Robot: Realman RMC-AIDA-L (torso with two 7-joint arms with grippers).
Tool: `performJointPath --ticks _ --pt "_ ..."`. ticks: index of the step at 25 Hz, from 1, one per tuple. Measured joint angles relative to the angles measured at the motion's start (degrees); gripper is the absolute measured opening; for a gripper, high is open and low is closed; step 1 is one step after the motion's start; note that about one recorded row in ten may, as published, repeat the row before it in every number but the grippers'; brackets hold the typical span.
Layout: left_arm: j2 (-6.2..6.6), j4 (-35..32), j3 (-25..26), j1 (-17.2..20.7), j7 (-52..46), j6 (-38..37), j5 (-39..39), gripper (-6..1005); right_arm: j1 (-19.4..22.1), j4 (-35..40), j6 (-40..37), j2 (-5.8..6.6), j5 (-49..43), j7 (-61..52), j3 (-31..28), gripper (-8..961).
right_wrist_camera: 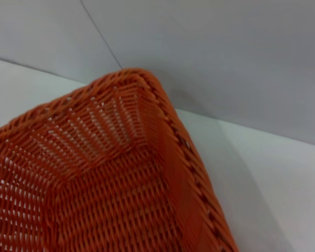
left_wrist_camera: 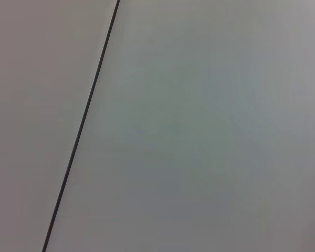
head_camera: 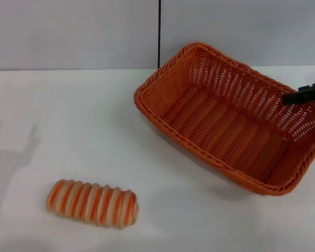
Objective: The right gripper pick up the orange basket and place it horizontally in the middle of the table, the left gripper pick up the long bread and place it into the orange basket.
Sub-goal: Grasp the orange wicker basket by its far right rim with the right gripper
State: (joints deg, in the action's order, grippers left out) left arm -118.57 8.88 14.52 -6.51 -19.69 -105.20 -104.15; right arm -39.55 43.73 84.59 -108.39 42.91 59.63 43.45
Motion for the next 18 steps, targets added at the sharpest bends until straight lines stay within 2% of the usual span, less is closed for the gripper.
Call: performJointPath --ticks 9,18 --pt "0.0 -0.01 -0.28 0.01 0.0 0.0 0.0 860 -0.15 -1.01 -3.63 -1.47 -0.53 0.42 2.86 638" --pt "0.0 -0.01 -0.28 -0.18 0.0 0.0 0.0 860 0.25 -0.78 -4.13 -1.84 -0.54 1.2 2.75 283"
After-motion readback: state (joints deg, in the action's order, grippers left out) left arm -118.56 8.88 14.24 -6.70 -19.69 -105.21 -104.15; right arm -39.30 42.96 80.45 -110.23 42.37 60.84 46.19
